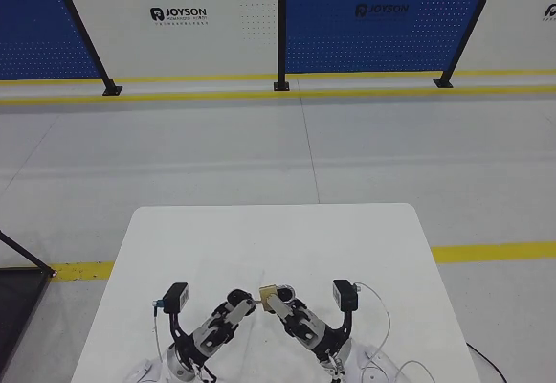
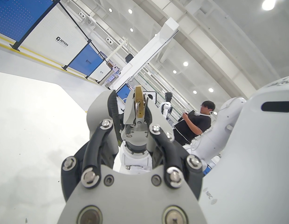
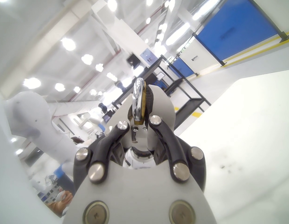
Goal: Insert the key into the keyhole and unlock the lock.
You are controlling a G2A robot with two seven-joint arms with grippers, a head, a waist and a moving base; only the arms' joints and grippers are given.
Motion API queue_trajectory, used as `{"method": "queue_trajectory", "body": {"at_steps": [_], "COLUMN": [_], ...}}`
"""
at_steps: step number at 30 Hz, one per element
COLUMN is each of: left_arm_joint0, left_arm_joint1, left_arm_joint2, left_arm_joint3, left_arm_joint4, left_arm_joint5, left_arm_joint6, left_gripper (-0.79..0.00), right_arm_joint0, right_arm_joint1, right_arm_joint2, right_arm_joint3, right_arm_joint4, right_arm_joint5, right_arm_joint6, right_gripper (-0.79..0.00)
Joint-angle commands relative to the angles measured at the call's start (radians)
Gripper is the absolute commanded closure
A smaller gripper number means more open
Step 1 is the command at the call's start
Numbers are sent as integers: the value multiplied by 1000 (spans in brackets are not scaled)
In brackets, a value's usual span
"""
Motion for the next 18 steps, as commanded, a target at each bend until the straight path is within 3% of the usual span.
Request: {"method": "queue_trajectory", "body": {"at_steps": [1, 4, 18], "left_arm_joint0": [-2, -4, -18], "left_arm_joint1": [4, 9, 33], "left_arm_joint2": [4, 11, 49], "left_arm_joint3": [2, 4, 13], "left_arm_joint4": [6, 16, 62], "left_arm_joint5": [0, 0, 0], "left_arm_joint6": [10, 27, 92], "left_gripper": [-55, 0, 0], "right_arm_joint0": [0, 1, 4], "right_arm_joint1": [0, 1, 6], "right_arm_joint2": [-1, -2, -13], "right_arm_joint3": [0, -1, -3], "right_arm_joint4": [2, 4, -14], "right_arm_joint5": [4, 8, 18], "right_arm_joint6": [1, 6, 23], "right_gripper": [0, 0, 0]}}
